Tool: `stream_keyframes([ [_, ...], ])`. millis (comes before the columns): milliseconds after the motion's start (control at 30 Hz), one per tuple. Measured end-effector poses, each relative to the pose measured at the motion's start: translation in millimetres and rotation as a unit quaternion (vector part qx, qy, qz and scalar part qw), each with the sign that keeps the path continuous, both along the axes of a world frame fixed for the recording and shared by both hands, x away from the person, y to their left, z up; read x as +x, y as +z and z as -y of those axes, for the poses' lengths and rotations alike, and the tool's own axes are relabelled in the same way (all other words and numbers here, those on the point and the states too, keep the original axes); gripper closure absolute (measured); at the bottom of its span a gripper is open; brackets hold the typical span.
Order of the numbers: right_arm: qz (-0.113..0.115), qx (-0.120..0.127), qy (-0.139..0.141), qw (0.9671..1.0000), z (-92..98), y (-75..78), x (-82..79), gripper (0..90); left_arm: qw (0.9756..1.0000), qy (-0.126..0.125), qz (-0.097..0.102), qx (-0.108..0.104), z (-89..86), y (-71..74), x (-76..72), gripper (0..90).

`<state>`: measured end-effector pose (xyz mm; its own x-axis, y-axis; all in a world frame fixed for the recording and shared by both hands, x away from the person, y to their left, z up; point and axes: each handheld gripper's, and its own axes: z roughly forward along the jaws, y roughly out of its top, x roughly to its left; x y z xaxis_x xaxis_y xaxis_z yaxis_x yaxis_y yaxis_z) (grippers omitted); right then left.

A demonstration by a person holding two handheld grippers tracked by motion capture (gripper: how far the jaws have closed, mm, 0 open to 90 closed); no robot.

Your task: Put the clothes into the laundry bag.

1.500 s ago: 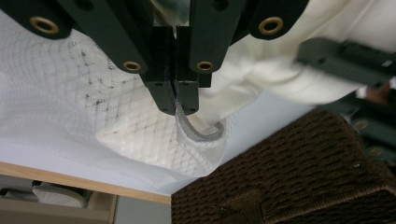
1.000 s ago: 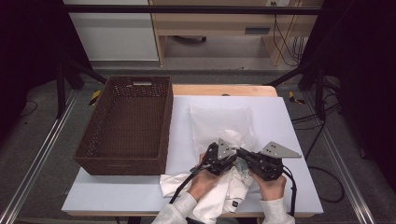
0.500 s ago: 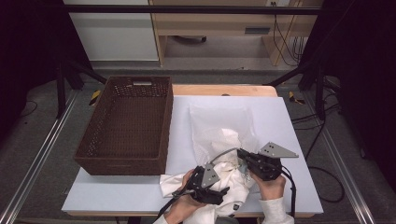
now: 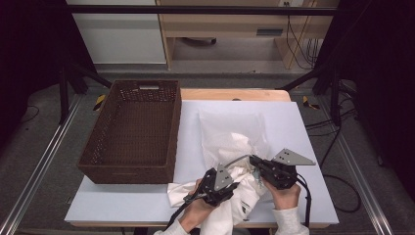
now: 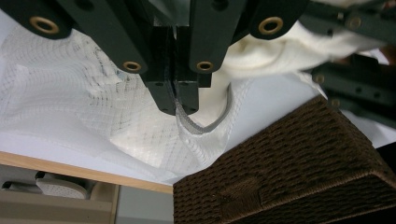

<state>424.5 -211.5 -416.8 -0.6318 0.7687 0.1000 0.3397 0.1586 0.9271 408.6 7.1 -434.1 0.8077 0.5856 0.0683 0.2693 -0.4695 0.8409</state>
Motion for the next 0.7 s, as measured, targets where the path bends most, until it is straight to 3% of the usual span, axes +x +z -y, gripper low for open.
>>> stream_keyframes([
  [100,0.001,0.005,0.000,1.0000,0.4,1.5,-1.2,88.8,0.9998,0.016,0.003,-0.009,10.0,7.1,13.3,71.8],
  [167,0.003,0.005,-0.001,1.0000,0.3,1.9,-1.5,88.7,0.9995,0.028,0.011,0.003,18.1,5.2,21.2,71.5],
  [300,0.000,0.008,0.001,1.0000,-0.3,2.0,-1.9,88.7,0.9982,0.042,0.022,0.036,34.7,-14.8,44.0,69.4],
  [400,0.000,0.007,0.005,1.0000,-0.7,2.1,-2.2,88.7,0.9988,0.039,0.016,0.026,35.5,-26.7,55.1,66.6],
  [533,-0.005,0.004,0.007,1.0000,-1.2,-0.9,0.0,88.7,0.9995,0.028,0.009,0.013,27.5,-26.7,53.5,58.3],
  [633,-0.007,-0.003,0.004,1.0000,-1.8,-2.1,0.1,88.7,0.9998,0.012,-0.009,-0.013,14.6,-23.5,46.2,43.0],
  [700,-0.008,-0.001,0.004,1.0000,-1.7,-2.6,0.4,88.7,0.9999,0.009,-0.008,-0.012,6.5,-20.8,38.3,33.6],
])
